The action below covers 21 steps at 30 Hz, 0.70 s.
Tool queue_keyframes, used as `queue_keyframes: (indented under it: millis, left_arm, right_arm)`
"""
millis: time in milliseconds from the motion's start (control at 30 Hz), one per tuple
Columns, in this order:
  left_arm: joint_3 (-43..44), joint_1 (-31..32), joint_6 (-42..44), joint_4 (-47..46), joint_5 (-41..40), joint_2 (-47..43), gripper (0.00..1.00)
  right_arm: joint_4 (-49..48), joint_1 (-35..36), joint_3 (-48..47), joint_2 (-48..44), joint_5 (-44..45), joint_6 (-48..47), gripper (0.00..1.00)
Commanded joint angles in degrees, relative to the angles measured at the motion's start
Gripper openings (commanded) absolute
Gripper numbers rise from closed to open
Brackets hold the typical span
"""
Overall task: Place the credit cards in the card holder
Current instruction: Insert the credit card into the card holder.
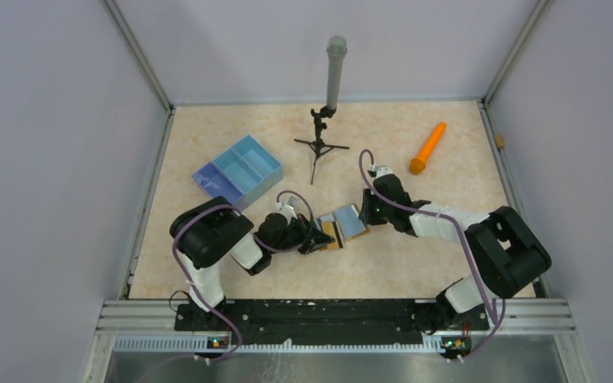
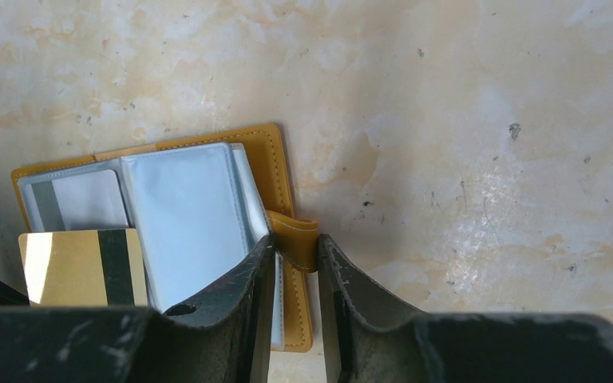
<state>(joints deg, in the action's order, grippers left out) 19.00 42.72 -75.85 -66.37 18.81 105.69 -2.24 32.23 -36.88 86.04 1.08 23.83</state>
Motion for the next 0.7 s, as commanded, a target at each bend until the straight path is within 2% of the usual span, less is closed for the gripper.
queue_keyframes:
  millis: [0,667]
  left_arm:
    - [-0.98,0.19,-0.55,-7.62,0.45,0.61,0.0]
    - [-0.07,0.43,0.53,-5.18,0.39,0.25,0.0]
  right_arm:
    - [4.9,0.48,-0.38,2.11,2.49,-0.29,0.24]
    - [5.1,0.47,-0.64,2.28,2.42,-0.2,0.24]
